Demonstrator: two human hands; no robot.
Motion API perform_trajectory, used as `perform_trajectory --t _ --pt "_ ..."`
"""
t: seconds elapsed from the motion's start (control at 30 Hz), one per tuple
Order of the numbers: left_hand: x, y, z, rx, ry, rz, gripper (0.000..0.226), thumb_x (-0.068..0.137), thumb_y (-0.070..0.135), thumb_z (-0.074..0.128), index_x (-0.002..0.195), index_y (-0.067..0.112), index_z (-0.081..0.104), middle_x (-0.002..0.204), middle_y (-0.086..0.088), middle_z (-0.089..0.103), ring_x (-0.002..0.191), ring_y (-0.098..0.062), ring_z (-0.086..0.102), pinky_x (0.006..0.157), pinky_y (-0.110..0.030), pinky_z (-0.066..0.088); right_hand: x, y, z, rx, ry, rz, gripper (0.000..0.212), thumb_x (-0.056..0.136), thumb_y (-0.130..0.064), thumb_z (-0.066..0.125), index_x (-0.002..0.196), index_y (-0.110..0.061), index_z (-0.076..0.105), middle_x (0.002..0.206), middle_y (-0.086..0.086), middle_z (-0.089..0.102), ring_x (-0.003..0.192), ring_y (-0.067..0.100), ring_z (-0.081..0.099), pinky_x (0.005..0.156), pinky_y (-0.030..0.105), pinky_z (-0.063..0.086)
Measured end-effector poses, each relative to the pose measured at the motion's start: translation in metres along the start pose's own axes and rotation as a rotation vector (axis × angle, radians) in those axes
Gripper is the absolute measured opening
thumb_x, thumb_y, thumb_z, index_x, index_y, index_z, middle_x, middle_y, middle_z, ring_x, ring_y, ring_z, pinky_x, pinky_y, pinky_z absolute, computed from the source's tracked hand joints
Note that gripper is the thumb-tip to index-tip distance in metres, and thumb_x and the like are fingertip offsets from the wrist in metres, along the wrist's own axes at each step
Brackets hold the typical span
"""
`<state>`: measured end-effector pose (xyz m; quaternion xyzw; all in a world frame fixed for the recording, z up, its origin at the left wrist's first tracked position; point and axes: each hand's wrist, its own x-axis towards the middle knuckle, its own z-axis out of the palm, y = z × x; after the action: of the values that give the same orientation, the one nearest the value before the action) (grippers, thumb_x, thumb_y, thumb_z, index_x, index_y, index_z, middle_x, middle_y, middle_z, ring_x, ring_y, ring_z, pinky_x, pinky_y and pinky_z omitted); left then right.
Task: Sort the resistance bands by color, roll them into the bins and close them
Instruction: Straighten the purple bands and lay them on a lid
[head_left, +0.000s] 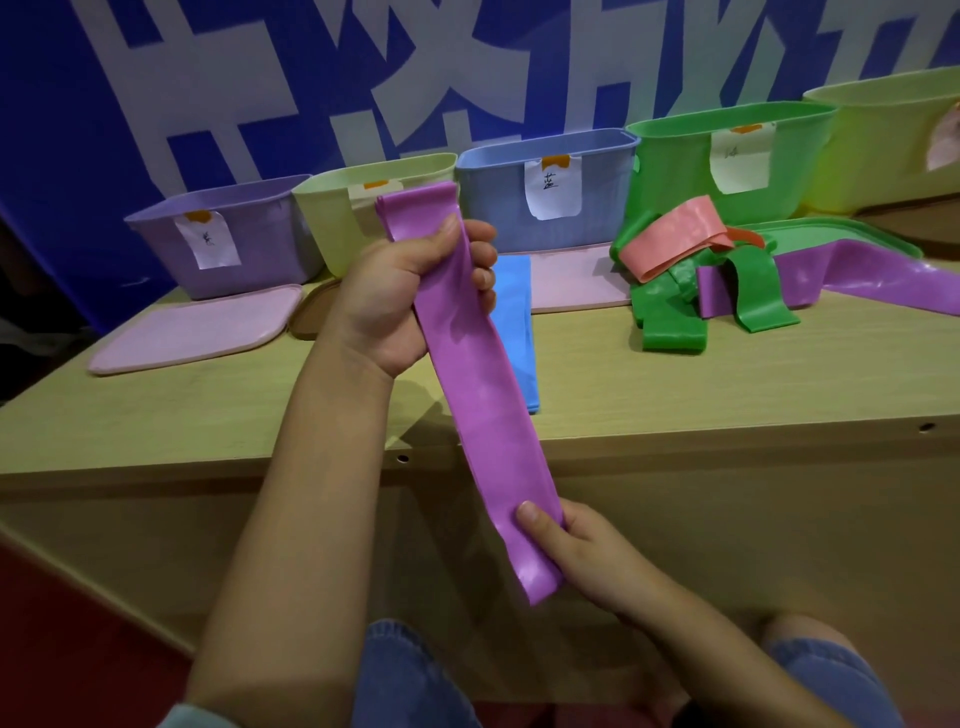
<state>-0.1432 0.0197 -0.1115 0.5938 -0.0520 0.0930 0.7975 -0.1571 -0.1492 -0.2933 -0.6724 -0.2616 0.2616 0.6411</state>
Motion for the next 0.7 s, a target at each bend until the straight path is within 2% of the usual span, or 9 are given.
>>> perform_trajectory --t 0.13,0.23,0.33,0.47,0.63,0.7 --pt "-0.002 0.000 0.000 -0.019 -0.009 0.006 0.023 0.099 0.016 0.042 0.091 0.005 0.060 0.068 -0.001 0.061 0.057 -0.010 0.057 0.058 -0.025 0.052 -0.002 0.002 0.000 -0.043 0.063 -0.027 0.024 0.076 -0.046 0.051 0.075 -0.023 0.060 0.056 -0.018 0.063 0.055 -0.007 0.055 0.056 0.012 0.042" --pt "-0.002 -0.001 0.002 0.002 -0.006 0.003 0.024 0.099 0.016 0.041 0.089 0.005 0.060 0.066 0.000 0.060 0.054 -0.009 0.054 0.056 -0.023 0.050 -0.002 0.007 0.000 -0.096 0.110 -0.032 0.016 0.086 -0.037 0.054 0.077 -0.025 0.058 0.052 -0.020 0.061 0.049 -0.005 0.055 0.048 0.013 0.040" --pt "-0.003 -0.004 0.005 -0.011 0.016 -0.023 0.025 0.100 0.017 0.039 0.088 0.005 0.058 0.062 0.002 0.055 0.049 -0.006 0.047 0.052 -0.021 0.045 -0.002 0.013 -0.001 -0.129 0.132 -0.015 0.017 0.092 -0.028 0.055 0.075 -0.025 0.058 0.053 -0.014 0.060 0.050 -0.005 0.055 0.049 0.012 0.041" --pt "-0.004 -0.011 0.008 -0.068 0.055 -0.041 0.025 0.101 0.018 0.038 0.088 0.007 0.055 0.057 0.004 0.049 0.045 -0.005 0.041 0.047 -0.019 0.041 -0.002 0.020 -0.002 -0.150 0.175 -0.013 0.017 0.091 -0.025 0.057 0.074 -0.027 0.060 0.061 -0.012 0.061 0.056 -0.005 0.057 0.054 0.014 0.043" --pt "-0.013 -0.026 0.014 -0.166 -0.017 -0.010 0.023 0.098 0.018 0.038 0.085 0.008 0.054 0.056 0.005 0.046 0.042 -0.004 0.040 0.045 -0.019 0.041 -0.014 0.016 -0.018 -0.184 0.125 -0.055 0.017 0.080 -0.044 0.061 0.075 -0.028 0.062 0.065 -0.023 0.065 0.062 -0.010 0.054 0.059 0.012 0.041" --pt "-0.016 -0.030 0.019 -0.176 -0.064 0.000 0.020 0.095 0.019 0.041 0.085 0.008 0.054 0.058 0.004 0.046 0.042 -0.004 0.041 0.045 -0.020 0.043 -0.018 0.011 -0.030 -0.232 0.110 -0.072 0.026 0.079 -0.052 0.067 0.075 -0.027 0.062 0.065 -0.018 0.064 0.061 -0.006 0.053 0.058 0.015 0.041"
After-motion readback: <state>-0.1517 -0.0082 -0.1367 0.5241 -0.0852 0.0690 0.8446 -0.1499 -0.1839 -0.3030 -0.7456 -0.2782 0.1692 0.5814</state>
